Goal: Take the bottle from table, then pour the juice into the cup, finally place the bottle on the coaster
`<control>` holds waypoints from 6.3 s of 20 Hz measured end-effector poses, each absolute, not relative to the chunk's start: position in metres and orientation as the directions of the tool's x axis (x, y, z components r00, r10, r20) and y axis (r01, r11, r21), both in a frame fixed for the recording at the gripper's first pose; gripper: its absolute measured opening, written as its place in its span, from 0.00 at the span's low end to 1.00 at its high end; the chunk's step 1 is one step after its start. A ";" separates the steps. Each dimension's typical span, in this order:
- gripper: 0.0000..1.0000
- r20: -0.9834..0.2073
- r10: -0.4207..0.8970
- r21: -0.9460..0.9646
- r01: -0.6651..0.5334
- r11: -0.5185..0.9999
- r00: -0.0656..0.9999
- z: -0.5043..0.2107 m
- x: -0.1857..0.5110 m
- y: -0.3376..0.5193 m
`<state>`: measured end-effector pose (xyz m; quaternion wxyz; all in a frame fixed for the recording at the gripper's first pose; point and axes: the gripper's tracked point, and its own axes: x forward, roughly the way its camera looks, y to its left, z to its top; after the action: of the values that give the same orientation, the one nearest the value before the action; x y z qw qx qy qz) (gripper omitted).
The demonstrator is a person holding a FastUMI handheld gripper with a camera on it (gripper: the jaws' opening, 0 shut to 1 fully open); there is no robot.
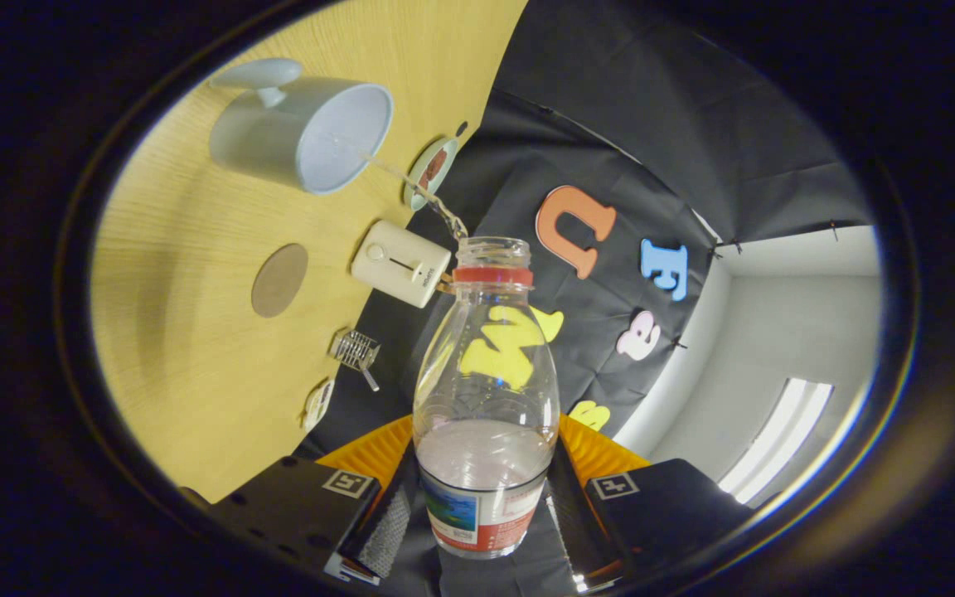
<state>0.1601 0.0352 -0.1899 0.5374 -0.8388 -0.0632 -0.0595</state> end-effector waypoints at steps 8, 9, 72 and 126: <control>0.81 0.191 0.058 -0.876 0.197 -0.441 0.980 -0.184 0.159 0.042; 0.81 0.198 0.062 -0.871 0.204 -0.446 0.978 -0.184 0.159 0.045; 0.81 -0.132 -0.113 -0.647 0.000 0.763 0.985 -0.197 0.129 0.066; 0.84 -0.067 0.028 0.002 -0.028 1.000 0.997 -0.288 0.330 0.031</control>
<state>0.3299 0.0311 -0.2881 0.9993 0.0005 0.0335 0.0138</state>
